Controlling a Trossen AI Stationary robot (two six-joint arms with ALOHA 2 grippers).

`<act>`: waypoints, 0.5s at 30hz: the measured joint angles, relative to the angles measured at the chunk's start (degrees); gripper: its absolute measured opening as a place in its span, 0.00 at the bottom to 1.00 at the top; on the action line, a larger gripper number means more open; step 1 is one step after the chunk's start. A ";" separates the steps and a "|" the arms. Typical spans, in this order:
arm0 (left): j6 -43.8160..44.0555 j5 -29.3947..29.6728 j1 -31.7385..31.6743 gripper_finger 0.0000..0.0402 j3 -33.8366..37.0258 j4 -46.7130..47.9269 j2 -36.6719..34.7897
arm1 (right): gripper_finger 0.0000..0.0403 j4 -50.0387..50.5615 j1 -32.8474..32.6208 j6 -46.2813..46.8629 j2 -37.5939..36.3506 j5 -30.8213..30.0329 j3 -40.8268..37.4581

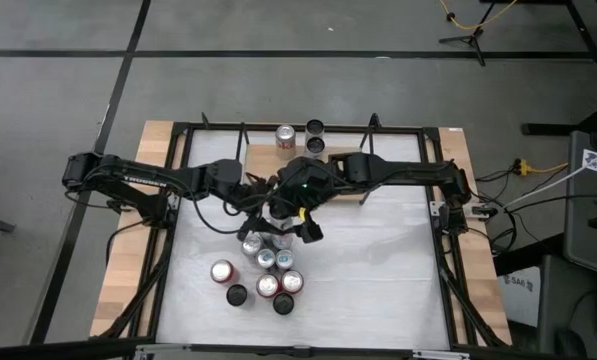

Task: Place canned beverage on shelf
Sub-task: Put the white pink soda can onto the shelf

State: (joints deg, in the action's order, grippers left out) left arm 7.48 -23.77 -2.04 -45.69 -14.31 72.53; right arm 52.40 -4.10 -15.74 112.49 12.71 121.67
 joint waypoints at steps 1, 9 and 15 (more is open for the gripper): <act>0.43 -0.29 0.00 0.59 0.00 0.38 0.00 | 0.90 0.00 0.00 -0.09 0.00 0.00 0.00; 4.47 -2.77 -0.04 0.59 0.00 0.74 0.00 | 0.90 0.15 0.00 -3.47 0.00 1.05 0.00; 7.43 -2.84 -0.04 0.59 0.00 1.31 0.00 | 0.90 0.42 0.00 -4.03 0.00 1.90 0.00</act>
State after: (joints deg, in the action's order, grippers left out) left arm 14.92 -26.61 -2.09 -45.69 -13.00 72.53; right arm 52.82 -4.10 -19.77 112.49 14.61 121.67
